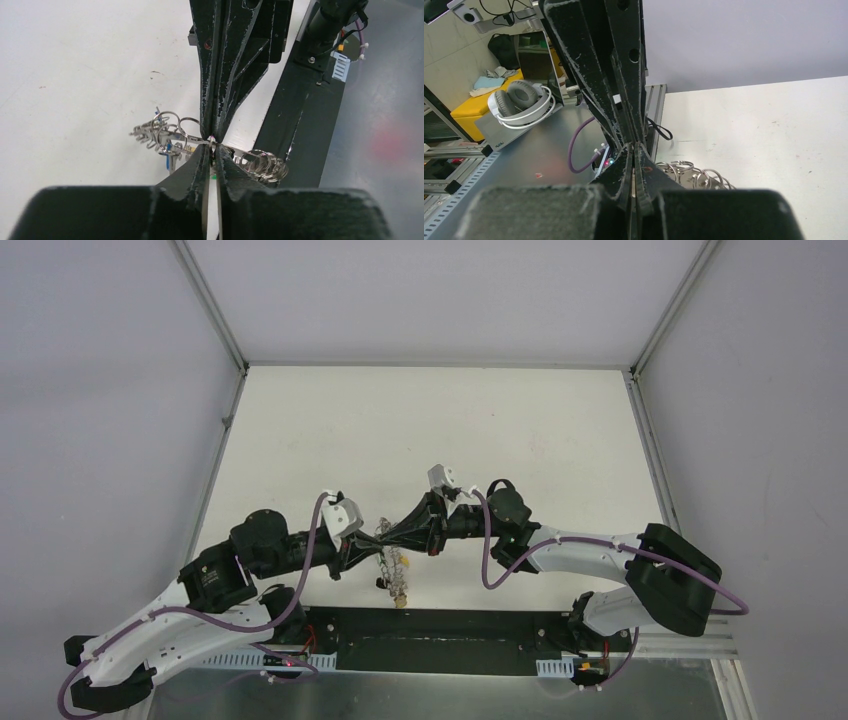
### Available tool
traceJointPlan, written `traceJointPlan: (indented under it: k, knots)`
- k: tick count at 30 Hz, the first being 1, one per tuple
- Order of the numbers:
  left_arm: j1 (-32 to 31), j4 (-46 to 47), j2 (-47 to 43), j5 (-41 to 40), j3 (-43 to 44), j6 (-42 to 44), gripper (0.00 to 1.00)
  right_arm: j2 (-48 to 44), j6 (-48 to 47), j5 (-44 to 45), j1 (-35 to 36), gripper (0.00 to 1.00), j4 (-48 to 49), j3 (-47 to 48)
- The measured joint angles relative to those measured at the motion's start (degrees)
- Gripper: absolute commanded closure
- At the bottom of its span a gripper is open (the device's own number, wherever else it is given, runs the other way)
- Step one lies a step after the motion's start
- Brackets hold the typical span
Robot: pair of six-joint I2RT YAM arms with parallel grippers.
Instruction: Put the keys on the keyring
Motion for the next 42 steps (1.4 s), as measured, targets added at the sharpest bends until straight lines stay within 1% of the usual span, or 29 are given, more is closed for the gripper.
traceJointPlan:
  k: [1,4,5,8,10,13,15,21,26,31,34,37,42]
  knots:
    - [0.00,0.00,0.00,0.00,0.00,-0.15,1.00,0.00,0.02,-0.09,0.00,1.00,0.02,0.00]
    - [0.00,0.11,0.00,0.09,0.00,-0.04,1.00,0.00,0.02,-0.20,-0.02,1.00,0.31,0.00]
    - [0.00,0.15,0.00,0.09,0.04,0.00,1.00,0.00,0.02,-0.22,-0.02,0.97,0.39,-0.02]
    - [0.00,0.04,0.00,0.04,0.44,0.00,1.00,-0.02,0.13,-0.07,-0.02,0.73,0.79,-0.02]
    - [-0.02,-0.79,0.13,-0.07,1.16,0.00,1.00,-0.20,0.50,0.42,-0.02,0.60,0.92,-0.02]
    - [0.00,-4.17,1.55,-0.39,3.98,0.17,1.00,-1.44,0.35,1.25,-0.22,0.50,0.92,-0.09]
    - [-0.02,-6.88,3.39,-0.55,6.91,0.61,1.00,-2.58,0.15,1.70,-0.28,0.47,0.70,-0.15]
    - [-0.02,-17.68,14.19,-0.33,19.43,3.96,1.00,-5.79,-1.84,2.36,-0.35,0.46,-1.38,-0.35]
    - [0.00,-29.03,25.81,-0.48,29.94,8.11,1.00,-6.56,-3.37,2.36,-0.35,0.55,-4.13,-0.37]
    - [0.00,-38.84,35.28,-1.68,38.73,11.67,1.00,-6.84,-4.28,2.27,-0.35,0.57,-6.27,-0.37]
    - [0.00,-43.12,38.88,-1.99,42.73,12.94,1.00,-6.84,-4.63,2.29,-0.35,0.59,-7.06,-0.37]
    - [0.00,-45.42,40.59,-2.01,45.05,13.77,1.00,-6.82,-4.66,2.32,-0.35,0.62,-7.04,-0.37]
    - [0.00,-47.04,41.18,-1.95,46.18,14.12,1.00,-5.27,-4.26,2.32,-0.35,0.66,-5.68,-0.37]
